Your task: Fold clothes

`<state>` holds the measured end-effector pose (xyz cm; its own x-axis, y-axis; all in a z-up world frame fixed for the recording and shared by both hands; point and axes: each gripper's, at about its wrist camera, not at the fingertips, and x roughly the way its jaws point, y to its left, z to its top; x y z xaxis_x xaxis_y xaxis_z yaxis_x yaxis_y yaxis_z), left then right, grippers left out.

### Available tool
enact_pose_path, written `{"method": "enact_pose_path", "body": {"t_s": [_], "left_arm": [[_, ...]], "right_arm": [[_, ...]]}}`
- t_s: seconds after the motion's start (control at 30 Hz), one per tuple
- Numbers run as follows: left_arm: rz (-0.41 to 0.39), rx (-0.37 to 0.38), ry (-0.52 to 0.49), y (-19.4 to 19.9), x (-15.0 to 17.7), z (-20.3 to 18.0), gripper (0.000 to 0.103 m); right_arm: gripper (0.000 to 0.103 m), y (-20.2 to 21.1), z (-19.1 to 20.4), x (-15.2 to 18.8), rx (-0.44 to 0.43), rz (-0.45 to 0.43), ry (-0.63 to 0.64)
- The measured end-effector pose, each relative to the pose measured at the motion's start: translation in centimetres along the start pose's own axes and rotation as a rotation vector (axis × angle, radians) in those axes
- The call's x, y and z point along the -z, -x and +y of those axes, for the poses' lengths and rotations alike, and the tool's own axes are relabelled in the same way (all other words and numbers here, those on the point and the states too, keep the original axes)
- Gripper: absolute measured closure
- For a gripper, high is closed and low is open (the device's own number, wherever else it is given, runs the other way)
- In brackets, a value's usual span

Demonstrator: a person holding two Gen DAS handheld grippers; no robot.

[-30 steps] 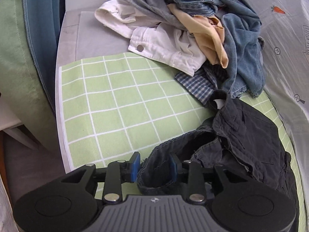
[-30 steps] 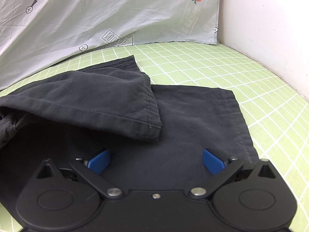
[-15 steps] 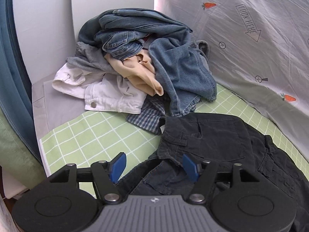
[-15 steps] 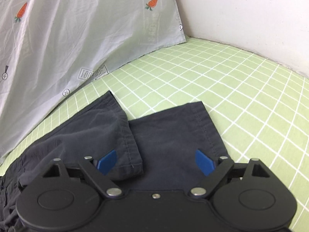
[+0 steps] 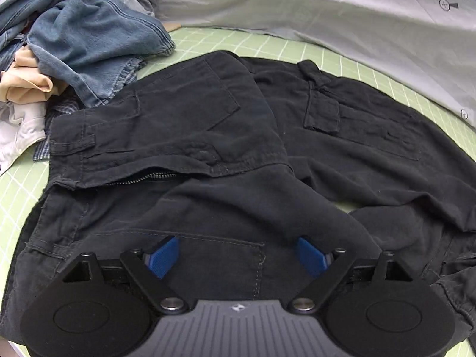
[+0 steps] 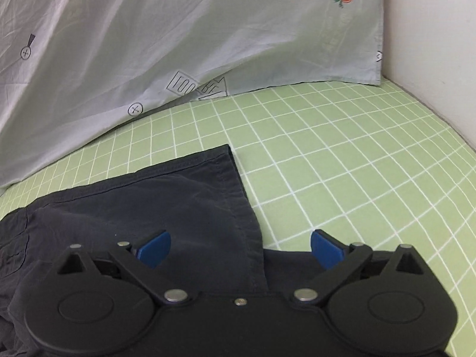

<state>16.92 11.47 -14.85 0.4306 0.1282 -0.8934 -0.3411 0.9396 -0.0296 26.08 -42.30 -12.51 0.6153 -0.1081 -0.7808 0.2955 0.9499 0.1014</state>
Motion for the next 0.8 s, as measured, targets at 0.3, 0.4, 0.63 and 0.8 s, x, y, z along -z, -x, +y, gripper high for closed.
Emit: {"method": "enact_pose_path", "body": {"t_s": [0.3,0.4,0.63,0.8], "left_arm": [[0.086,-0.013,0.013,-2.1,-1.3,-0.3,0.010],[0.091,-0.010,0.004,-2.3,-1.3,-0.2,0.004],[0.103,-0.004,-0.018,-2.9,-1.4,0.2,0.000],[0.091,-0.003,-0.021,-3.0,-1.1,0.4,0.000]], "right_arm": [[0.031,-5.6,1.9,-1.8,-0.011,0.130,0.174],[0.059,-5.9,2.2,-2.6,-0.028,0.123,0.206],[0.095,-9.6,4.5,-7.4,0.009,0.066,0.352],[0.096,-10.2,6.9,-11.0,0.029,-0.044,0.355]]}}
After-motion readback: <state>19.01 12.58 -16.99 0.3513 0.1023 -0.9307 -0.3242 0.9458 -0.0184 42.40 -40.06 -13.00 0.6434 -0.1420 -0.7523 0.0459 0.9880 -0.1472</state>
